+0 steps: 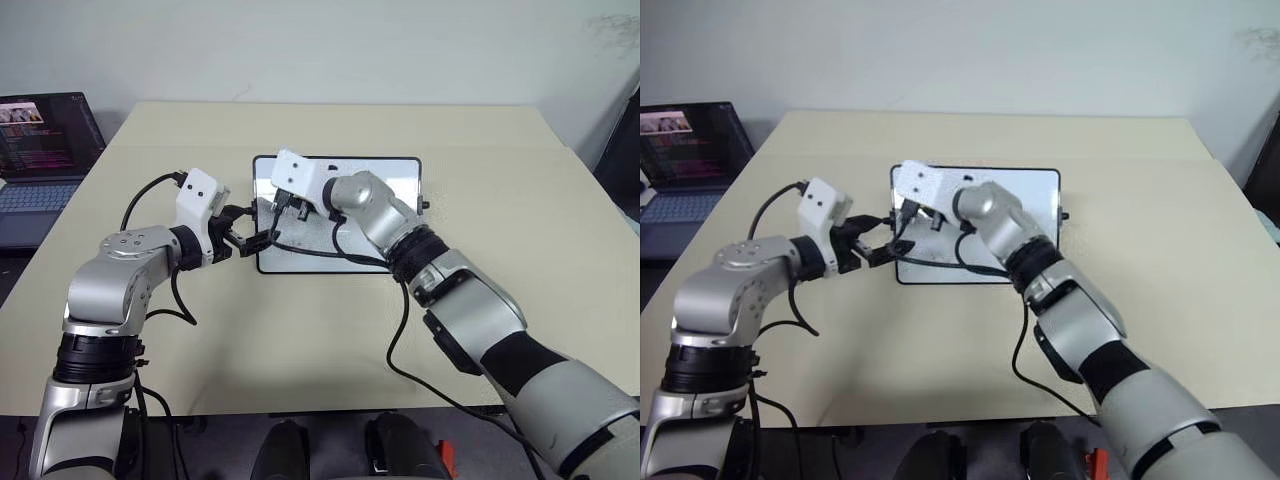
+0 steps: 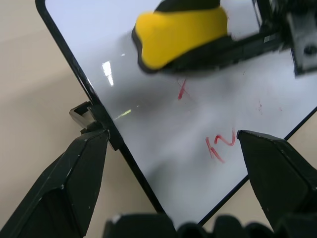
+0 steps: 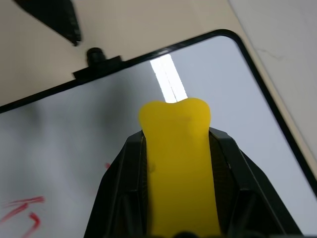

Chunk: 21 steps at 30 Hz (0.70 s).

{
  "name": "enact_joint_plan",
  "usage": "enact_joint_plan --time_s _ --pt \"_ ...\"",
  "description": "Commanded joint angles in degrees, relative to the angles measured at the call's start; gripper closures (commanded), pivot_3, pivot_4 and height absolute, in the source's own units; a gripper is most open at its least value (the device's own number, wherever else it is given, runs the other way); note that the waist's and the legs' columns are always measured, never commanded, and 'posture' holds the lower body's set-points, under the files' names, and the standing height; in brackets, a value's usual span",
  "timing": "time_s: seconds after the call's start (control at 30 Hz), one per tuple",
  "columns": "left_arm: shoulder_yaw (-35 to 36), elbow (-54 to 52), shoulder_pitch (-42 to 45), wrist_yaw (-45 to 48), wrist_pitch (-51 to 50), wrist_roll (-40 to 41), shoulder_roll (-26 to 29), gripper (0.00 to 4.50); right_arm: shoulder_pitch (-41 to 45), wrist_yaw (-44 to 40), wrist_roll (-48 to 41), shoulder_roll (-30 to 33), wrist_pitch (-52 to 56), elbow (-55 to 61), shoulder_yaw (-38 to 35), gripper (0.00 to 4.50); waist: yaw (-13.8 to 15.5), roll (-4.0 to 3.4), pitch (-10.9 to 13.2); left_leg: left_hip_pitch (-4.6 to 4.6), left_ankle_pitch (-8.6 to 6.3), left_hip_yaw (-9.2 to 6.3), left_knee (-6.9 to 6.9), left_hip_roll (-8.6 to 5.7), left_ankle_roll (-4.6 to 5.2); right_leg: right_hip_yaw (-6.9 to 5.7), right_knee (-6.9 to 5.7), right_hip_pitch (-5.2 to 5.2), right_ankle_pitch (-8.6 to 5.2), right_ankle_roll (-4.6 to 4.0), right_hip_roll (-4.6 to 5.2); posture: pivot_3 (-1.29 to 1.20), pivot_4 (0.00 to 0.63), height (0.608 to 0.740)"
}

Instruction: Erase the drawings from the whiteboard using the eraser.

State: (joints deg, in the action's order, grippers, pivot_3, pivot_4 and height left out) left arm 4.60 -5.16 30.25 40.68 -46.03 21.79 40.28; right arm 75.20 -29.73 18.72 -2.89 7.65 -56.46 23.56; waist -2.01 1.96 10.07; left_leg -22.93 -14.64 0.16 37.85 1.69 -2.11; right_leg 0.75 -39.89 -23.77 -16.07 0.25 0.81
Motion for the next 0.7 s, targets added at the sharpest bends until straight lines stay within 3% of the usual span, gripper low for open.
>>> enact_joint_plan --time_s 0.03,0.47,0.6,0.7 --pt "0.32 -2.18 0.38 0.04 0.51 0.40 0.00 0.00 1.17 4.28 1.45 1.00 -2.48 0.50 -0.68 3.21 0.01 0.00 0.00 0.00 0.00 0.00 0.01 -0.01 0.00 0.00 -0.01 0.00 0.00 0.00 0.00 0.00 0.150 0.740" --pt "-0.52 -0.70 1.22 0.49 1.52 -0.06 -0.49 0.00 0.29 2.34 1.50 2.83 -1.85 0.44 -0.31 3.21 0.04 0.00 0.00 0.02 0.00 0.00 0.02 -0.01 0.00 0.00 -0.02 0.02 0.00 0.00 0.00 0.00 0.150 0.740" --pt "-0.65 -0.45 1.28 0.60 2.09 -0.32 -0.45 0.00 0.98 4.29 -2.70 3.42 -1.63 3.62 -5.41 3.21 0.10 0.00 0.01 0.02 0.00 -0.01 0.02 -0.01 0.00 0.00 -0.03 0.02 0.00 0.00 0.00 0.00 0.150 0.740" --pt "0.47 -0.05 1.43 0.17 2.30 -0.12 -0.36 0.00 -2.30 0.73 -7.70 4.54 4.00 13.94 -9.80 3.21 0.16 0.00 0.01 -0.03 0.00 -0.01 0.02 -0.01 0.00 -0.01 0.02 0.01 0.00 0.00 0.01 0.00 0.150 0.740"
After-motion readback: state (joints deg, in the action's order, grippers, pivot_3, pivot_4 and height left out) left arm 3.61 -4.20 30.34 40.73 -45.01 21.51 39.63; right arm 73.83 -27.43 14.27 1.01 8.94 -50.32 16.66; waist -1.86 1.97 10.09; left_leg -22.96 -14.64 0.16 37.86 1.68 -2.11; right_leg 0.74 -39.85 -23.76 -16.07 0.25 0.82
